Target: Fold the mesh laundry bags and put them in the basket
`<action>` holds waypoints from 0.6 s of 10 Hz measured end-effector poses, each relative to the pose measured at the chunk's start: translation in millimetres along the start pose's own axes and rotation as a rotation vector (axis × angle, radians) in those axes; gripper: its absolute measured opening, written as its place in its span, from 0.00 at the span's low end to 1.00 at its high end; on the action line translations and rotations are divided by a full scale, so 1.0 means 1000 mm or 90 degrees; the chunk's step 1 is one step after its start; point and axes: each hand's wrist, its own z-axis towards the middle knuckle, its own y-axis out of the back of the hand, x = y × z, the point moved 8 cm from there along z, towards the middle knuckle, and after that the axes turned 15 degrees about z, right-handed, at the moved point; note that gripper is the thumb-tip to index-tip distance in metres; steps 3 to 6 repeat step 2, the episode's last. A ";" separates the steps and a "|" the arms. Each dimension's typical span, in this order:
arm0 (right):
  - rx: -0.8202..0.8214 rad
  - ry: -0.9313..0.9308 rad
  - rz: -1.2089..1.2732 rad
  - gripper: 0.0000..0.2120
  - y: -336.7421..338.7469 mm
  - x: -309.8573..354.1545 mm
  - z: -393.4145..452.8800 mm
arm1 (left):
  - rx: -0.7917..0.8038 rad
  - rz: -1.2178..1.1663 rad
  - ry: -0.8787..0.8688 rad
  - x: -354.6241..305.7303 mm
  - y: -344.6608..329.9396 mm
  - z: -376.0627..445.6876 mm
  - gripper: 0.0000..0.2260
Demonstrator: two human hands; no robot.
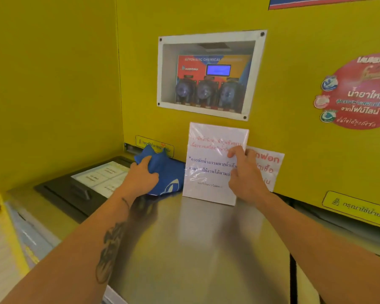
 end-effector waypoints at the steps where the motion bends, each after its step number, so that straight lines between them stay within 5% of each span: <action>1: -0.018 0.045 0.036 0.24 0.008 0.003 -0.004 | -0.010 0.018 0.036 0.000 0.006 -0.008 0.30; 2: -0.038 0.059 0.058 0.22 0.019 0.009 -0.010 | -0.101 0.064 0.074 0.003 0.027 -0.019 0.28; 6: -0.038 0.059 0.058 0.22 0.019 0.009 -0.010 | -0.101 0.064 0.074 0.003 0.027 -0.019 0.28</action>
